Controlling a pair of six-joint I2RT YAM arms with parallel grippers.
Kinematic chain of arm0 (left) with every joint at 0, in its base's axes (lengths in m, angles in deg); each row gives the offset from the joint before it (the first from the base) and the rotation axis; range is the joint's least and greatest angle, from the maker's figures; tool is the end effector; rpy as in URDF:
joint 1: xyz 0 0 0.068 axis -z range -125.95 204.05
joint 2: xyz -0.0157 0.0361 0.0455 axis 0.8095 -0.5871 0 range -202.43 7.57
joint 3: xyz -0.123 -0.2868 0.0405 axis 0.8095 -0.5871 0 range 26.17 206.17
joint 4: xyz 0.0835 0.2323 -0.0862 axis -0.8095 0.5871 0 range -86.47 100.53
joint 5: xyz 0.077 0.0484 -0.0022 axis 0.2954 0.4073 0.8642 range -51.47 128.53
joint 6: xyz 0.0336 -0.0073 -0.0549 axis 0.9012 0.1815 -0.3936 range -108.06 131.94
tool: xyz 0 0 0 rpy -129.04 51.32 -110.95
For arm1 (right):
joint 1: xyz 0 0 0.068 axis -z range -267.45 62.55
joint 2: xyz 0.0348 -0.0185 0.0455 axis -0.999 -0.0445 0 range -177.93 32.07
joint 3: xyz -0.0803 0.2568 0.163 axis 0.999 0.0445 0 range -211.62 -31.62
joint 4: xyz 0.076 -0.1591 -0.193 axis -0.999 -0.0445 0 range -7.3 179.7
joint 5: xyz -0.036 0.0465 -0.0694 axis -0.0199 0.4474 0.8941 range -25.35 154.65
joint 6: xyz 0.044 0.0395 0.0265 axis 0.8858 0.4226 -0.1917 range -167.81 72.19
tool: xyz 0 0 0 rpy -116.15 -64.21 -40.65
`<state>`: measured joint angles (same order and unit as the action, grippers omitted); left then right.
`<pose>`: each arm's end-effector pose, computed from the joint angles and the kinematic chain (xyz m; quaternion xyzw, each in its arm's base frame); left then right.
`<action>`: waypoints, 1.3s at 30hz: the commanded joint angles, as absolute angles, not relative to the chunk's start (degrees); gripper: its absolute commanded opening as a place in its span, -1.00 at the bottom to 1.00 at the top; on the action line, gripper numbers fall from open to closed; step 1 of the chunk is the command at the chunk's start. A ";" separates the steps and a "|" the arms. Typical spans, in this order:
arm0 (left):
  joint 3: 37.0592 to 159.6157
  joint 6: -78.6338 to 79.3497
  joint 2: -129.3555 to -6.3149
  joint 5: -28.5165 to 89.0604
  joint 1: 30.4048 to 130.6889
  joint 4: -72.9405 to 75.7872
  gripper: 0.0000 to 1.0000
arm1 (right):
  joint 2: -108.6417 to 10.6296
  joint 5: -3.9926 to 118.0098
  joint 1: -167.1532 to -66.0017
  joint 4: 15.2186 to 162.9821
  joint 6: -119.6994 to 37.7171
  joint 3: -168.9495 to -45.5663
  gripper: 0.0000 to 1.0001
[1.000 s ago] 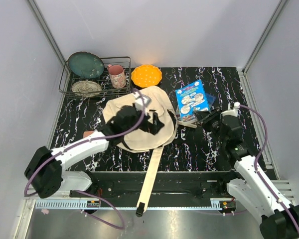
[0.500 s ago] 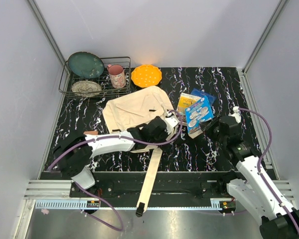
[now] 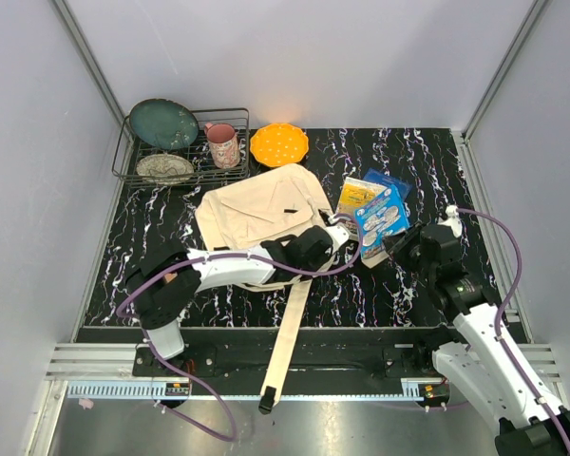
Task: Pack the student bag
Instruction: Place the book in the student bag.
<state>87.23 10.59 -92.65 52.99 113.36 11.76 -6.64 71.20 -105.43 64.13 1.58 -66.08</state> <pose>0.2077 -0.3253 0.2170 0.4078 0.8307 -0.0808 0.3703 0.1321 0.0369 0.2853 0.2613 0.8239 0.2365 0.4439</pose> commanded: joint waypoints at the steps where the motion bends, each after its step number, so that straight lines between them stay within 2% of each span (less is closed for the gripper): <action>1: 89.80 11.32 -92.97 57.25 113.55 12.84 -0.62 | -4.58 71.60 -105.29 68.25 0.53 -69.15 -1.00; 4: 90.06 11.32 -92.45 58.22 113.55 13.72 -0.77 | -4.22 71.15 -105.21 67.46 0.45 -68.54 -1.00; 5: 90.06 11.32 -92.10 58.48 113.55 14.16 -0.95 | -3.88 70.89 -105.20 67.37 0.53 -68.36 -1.00; 6: 90.06 11.32 -91.75 59.09 113.55 14.16 -1.00 | -3.61 70.37 -105.20 67.28 0.53 -67.93 -1.00; 13: 93.75 14.13 -87.71 59.19 113.46 19.25 -0.89 | -1.76 66.68 -105.29 66.67 0.80 -66.78 -1.00; 15: 94.72 14.92 -87.18 57.70 113.29 19.96 -0.69 | -1.85 65.01 -105.21 66.49 0.45 -66.78 -1.00; 17: 95.42 15.80 -86.74 56.21 112.85 20.40 -0.64 | -1.76 64.83 -105.20 66.23 0.71 -66.61 -1.00; 18: 95.60 15.98 -86.74 54.46 112.59 20.58 -0.54 | -1.59 63.35 -105.20 66.14 0.80 -66.26 -1.00; 21: 96.22 15.81 -87.26 50.07 111.36 21.37 -0.53 | -0.97 62.28 -105.21 66.14 0.97 -65.55 -1.00; 22: 96.30 15.63 -87.44 48.83 111.00 21.63 -0.72 | -0.80 62.02 -105.20 66.05 0.97 -65.46 -1.00; 25: 96.39 15.02 -87.35 49.60 110.04 22.07 -1.00 | -0.80 59.38 -105.29 66.32 0.80 -65.02 -1.00; 39: 104.12 14.66 -84.10 56.10 104.85 25.76 -1.00 | 11.33 43.58 -105.20 63.51 6.24 -61.24 -1.00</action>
